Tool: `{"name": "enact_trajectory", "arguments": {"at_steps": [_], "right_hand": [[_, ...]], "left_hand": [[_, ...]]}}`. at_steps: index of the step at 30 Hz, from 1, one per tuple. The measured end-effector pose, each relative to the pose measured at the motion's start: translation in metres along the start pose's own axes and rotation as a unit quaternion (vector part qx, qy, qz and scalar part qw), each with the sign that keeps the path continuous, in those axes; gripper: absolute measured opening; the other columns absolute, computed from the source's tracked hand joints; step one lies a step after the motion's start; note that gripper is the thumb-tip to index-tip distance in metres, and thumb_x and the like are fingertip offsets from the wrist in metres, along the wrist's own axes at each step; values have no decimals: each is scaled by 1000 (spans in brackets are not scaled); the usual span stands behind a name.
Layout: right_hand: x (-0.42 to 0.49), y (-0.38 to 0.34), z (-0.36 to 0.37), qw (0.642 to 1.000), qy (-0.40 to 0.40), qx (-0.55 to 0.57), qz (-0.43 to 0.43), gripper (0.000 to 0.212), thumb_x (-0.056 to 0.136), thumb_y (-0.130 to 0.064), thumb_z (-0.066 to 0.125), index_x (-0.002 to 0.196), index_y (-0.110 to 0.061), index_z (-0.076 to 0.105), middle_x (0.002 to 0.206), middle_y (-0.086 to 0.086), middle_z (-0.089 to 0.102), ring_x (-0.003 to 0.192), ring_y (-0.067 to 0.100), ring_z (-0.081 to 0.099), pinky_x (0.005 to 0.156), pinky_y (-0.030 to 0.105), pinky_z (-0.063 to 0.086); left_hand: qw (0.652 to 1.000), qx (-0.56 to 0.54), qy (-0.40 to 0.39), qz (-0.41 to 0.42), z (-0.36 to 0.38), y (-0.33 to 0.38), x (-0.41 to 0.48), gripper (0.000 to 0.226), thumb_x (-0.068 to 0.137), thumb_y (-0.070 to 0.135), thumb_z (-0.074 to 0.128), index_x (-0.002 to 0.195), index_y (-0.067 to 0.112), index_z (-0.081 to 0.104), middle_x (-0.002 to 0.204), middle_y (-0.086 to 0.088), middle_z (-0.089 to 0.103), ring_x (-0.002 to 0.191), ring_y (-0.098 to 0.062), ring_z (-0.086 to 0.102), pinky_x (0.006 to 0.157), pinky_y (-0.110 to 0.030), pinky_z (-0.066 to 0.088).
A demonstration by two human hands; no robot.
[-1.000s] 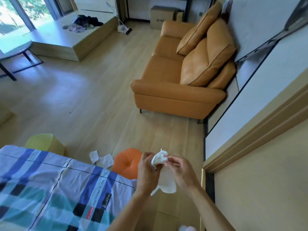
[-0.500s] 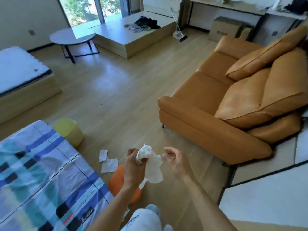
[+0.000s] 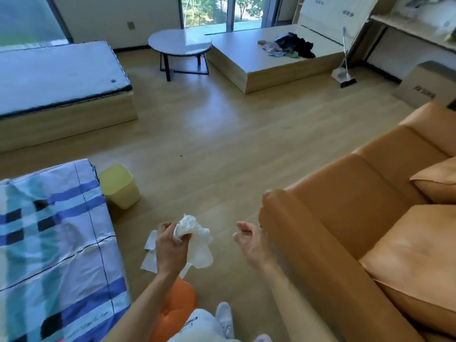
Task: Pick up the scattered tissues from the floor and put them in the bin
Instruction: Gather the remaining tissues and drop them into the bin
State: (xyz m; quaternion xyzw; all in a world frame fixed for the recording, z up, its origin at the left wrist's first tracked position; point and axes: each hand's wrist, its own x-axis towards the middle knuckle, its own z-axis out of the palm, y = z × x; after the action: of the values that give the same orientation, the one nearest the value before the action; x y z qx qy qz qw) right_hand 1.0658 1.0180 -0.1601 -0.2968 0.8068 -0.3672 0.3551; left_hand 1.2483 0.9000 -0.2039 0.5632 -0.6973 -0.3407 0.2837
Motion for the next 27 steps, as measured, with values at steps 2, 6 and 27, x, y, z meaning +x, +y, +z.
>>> {"name": "enact_trajectory", "arguments": {"at_steps": [2,6,27], "right_hand": [[35,-20,-10,1000,-20,-19,-14,42,90,-24,65,131,-14,63,128,4,67,117,14,62,99,29,49],[111,-63,-8,994,-74,-54,-54,41,90,-20,65,130,-11,63,127,5,68,115,18,64,100,31,50],[325,-135,231,777,-492,-343,-192,45,88,-19,66,132,-13,59,129,9,62,104,18,62,87,31,49]], "left_hand": [[1000,-5,23,-12,3,12,25,8,78,6,76,81,9,69,92,-2,54,75,-22,58,60,-27,42],[995,-15,81,-57,4,25,74,13,82,13,73,76,18,63,95,0,54,74,-11,57,54,-18,37],[824,-32,343,-450,2,-93,117,22,76,4,79,95,1,68,99,-16,60,88,-34,61,78,-38,47]]}}
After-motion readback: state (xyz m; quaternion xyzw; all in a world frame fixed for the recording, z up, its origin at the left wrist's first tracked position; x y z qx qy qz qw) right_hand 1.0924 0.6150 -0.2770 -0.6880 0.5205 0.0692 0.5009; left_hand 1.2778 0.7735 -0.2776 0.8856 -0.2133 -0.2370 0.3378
